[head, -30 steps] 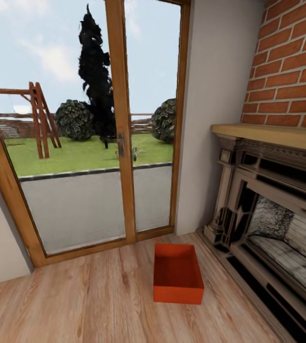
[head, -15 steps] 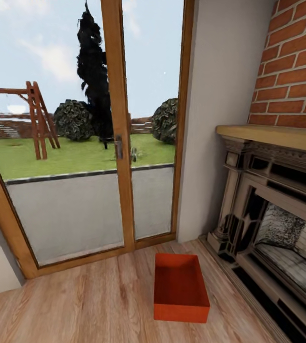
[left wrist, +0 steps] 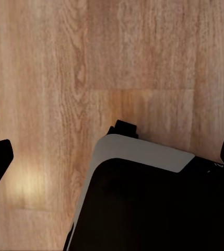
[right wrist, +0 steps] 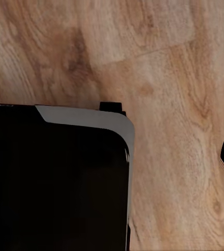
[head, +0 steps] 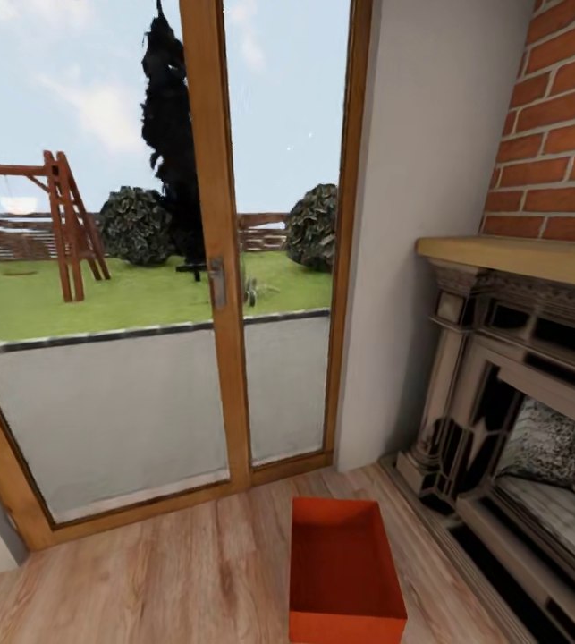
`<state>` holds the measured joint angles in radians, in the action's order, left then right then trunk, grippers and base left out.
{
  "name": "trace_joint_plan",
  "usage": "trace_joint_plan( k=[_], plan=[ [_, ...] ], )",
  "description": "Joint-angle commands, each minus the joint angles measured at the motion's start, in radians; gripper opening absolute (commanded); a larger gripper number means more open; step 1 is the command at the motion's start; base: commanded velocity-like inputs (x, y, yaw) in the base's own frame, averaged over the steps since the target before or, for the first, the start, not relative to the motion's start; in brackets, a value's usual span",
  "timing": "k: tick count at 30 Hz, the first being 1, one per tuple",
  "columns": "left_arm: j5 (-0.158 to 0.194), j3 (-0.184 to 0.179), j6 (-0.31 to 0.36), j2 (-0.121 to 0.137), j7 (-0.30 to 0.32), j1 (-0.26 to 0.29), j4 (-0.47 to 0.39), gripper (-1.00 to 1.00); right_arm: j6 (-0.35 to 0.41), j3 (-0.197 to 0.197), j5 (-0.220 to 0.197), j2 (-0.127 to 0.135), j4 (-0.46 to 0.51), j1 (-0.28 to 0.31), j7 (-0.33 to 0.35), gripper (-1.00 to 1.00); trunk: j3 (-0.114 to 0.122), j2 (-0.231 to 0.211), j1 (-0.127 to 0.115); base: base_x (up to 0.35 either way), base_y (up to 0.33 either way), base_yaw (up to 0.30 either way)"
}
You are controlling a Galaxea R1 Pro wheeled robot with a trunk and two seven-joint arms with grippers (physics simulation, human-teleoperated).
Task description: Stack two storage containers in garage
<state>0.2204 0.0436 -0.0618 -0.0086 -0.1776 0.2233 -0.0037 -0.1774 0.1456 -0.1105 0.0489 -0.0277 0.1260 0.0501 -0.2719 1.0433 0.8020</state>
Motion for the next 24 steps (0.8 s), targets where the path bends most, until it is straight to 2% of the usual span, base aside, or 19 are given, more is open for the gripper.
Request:
trace_joint_plan(
  k=[1,19,24],
  plan=[
    [0.003,0.004,-0.004,0.000,-0.002,0.001,0.001,1.00,-0.006,0.008,-0.011,0.000,-0.003,0.001,0.005,1.00,-0.001,0.001,0.001,0.320,0.000,0.000],
    [0.002,0.004,-0.003,-0.001,-0.002,0.001,0.001,1.00,-0.009,0.006,-0.013,-0.003,-0.003,0.001,0.005,1.00,-0.001,0.001,0.001,0.320,0.000,0.000],
    [0.002,0.003,-0.003,-0.002,-0.002,0.001,0.001,1.00,-0.009,0.006,-0.014,-0.001,-0.003,0.001,0.005,1.00,-0.001,0.001,0.001,0.290,-0.124,0.000]
  ],
)
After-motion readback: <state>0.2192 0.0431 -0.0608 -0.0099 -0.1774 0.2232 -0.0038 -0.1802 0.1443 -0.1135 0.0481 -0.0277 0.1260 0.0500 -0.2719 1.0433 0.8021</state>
